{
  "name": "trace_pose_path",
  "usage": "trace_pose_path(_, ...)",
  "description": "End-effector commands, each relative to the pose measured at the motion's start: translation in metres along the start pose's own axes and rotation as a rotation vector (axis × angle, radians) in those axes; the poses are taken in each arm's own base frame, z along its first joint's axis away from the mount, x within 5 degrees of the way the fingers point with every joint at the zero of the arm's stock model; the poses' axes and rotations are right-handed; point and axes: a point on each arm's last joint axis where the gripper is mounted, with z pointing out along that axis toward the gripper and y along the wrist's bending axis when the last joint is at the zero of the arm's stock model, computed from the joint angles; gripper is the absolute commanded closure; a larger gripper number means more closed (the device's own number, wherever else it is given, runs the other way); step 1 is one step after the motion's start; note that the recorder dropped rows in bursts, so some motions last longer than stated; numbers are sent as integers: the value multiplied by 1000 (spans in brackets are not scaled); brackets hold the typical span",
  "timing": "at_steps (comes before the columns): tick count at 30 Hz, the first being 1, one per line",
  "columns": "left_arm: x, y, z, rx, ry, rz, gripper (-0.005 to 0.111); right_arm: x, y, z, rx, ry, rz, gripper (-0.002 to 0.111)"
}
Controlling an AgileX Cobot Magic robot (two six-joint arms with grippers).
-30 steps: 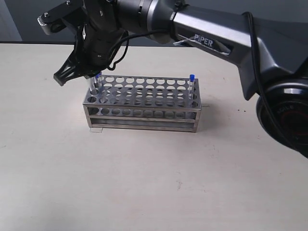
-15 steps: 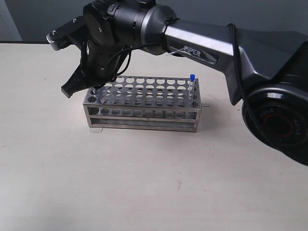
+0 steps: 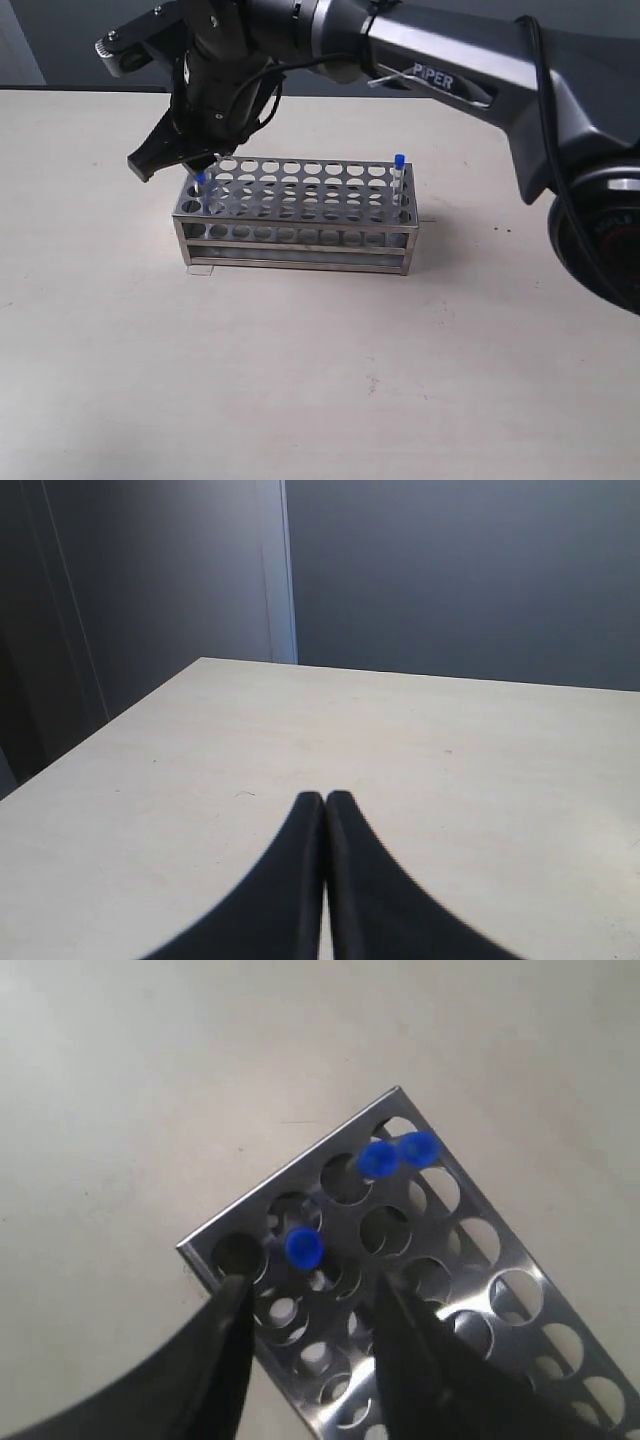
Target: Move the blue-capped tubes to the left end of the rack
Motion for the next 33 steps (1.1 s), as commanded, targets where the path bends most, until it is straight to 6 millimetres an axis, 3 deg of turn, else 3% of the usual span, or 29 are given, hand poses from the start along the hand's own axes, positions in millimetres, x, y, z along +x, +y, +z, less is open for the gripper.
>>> trace_pose_path(1, 0, -1, 1, 8, -8, -6, 106, 0, -6, -27, 17, 13, 22, 69)
trace_pose_path(8, 0, -1, 1, 8, -8, -6, 106, 1, -25, -68, 206, 8, 49, 69)
trace_pose_path(13, 0, -1, 1, 8, -10, -6, 106, 12, -51, -78, 294, 84, 130, 69)
trace_pose_path(19, 0, -1, 1, 8, -10, -6, 106, 54, -87, -67, 312, 224, 245, 69)
trace_pose_path(23, 0, -1, 1, 8, -10, -6, 106, 83, -102, -59, 311, 210, 275, 69)
trace_pose_path(33, 0, -1, 1, 8, -10, -6, 106, 96, -114, -37, 241, 112, 351, 69)
